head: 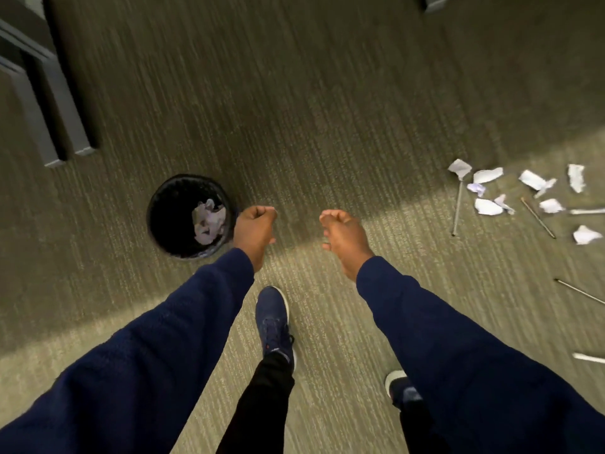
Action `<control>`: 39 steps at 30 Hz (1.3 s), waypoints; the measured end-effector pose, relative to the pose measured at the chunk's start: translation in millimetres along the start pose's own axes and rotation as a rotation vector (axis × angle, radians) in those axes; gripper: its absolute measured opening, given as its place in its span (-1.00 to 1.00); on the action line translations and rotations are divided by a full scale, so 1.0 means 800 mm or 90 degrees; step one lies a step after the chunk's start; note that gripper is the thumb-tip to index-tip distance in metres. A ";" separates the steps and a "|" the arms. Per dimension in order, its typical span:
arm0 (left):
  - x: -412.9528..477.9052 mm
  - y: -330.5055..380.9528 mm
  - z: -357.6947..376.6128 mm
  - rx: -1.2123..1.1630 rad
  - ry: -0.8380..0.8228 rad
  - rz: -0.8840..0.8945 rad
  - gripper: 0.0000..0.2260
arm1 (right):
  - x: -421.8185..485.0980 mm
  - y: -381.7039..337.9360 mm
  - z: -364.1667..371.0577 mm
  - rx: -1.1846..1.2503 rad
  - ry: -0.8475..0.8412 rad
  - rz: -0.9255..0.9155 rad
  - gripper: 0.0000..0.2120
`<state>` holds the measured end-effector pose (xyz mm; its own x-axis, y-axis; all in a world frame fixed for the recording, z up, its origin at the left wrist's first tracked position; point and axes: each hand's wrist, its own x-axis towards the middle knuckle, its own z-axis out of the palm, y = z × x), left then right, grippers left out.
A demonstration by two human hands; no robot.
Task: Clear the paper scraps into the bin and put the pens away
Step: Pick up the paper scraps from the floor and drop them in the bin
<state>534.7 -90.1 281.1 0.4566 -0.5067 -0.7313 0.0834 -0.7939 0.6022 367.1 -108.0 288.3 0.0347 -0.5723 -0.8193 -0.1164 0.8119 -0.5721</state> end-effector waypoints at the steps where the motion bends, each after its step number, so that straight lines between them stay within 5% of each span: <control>1: -0.017 0.006 0.027 0.007 -0.018 0.004 -0.91 | -0.008 -0.001 -0.033 0.002 0.017 -0.007 -0.92; 9: -0.169 0.049 0.254 0.085 -0.135 0.043 -0.93 | -0.074 0.002 -0.287 0.020 0.125 -0.028 -0.75; 18: -0.248 0.060 0.451 0.209 -0.217 0.084 -0.82 | -0.095 0.028 -0.509 -0.040 0.219 -0.043 -0.77; 32: -0.080 0.058 0.592 0.548 -0.307 0.181 -0.92 | 0.056 0.081 -0.581 -0.152 0.240 0.043 -0.59; 39: 0.053 0.058 0.655 0.743 -0.297 0.275 -0.61 | 0.220 0.080 -0.582 -0.320 0.234 0.032 -0.37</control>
<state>94.0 -324.2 110.0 -0.1097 -0.6703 -0.7340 -0.9018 -0.2434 0.3570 -96.7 -210.7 125.4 -0.3166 -0.6092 -0.7271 -0.5648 0.7369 -0.3714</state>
